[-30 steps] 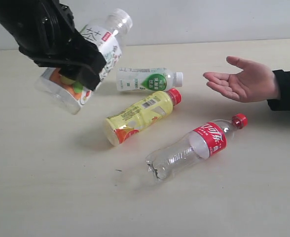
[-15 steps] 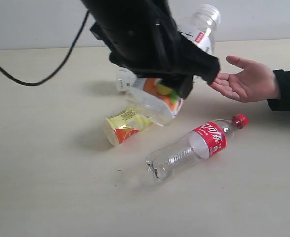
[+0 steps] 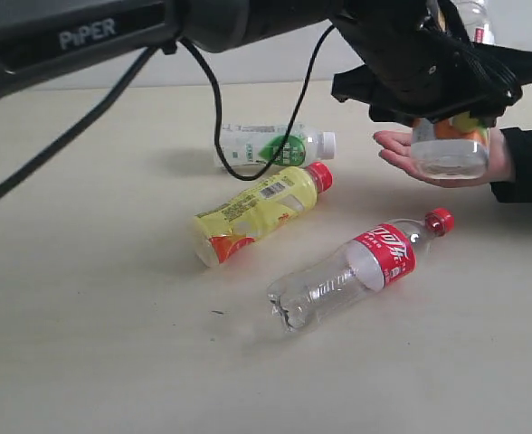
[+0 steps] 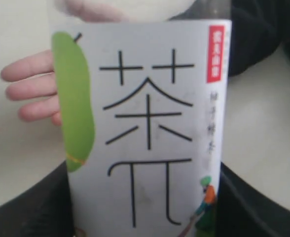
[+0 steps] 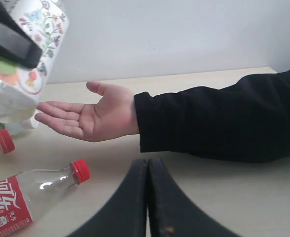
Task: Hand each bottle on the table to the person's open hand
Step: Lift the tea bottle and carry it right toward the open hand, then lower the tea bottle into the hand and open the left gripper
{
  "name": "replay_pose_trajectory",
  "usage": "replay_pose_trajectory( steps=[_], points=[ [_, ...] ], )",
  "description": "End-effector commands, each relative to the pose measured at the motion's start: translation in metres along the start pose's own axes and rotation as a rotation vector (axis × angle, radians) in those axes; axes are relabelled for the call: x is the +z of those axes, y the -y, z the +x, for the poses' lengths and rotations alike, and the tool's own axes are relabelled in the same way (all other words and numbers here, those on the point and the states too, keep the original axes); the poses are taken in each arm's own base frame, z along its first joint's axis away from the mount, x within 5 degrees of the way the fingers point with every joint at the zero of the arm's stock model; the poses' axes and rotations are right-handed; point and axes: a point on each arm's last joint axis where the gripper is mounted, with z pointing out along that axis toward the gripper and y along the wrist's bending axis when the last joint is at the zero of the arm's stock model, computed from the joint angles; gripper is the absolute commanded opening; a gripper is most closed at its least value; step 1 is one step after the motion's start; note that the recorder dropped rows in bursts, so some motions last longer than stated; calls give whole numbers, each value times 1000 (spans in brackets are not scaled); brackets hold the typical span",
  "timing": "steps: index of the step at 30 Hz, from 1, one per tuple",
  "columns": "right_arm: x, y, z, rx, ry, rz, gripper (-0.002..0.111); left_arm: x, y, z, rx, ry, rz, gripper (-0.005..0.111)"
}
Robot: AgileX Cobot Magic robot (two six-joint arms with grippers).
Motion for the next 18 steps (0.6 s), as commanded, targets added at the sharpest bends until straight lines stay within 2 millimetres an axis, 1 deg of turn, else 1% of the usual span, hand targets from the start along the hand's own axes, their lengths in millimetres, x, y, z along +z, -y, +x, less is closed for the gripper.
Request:
replay_pose_trajectory(
  steps=[1,4,7,8,12,18],
  points=[
    [0,0,1,-2,3,5,0,23,-13,-16,-205,43,123,0],
    [0,0,1,-2,3,5,0,39,-32,-22,-343,14,194,0],
    [0,0,1,-2,3,5,0,52,-50,-26,-432,-19,280,0],
    [0,0,1,-2,3,5,0,56,-53,-26,-468,-30,317,0],
    [0,0,1,-2,3,5,0,69,-65,-28,-493,-15,398,0],
    [0,0,1,-2,3,5,0,84,-74,-24,-490,18,373,0]
  ],
)
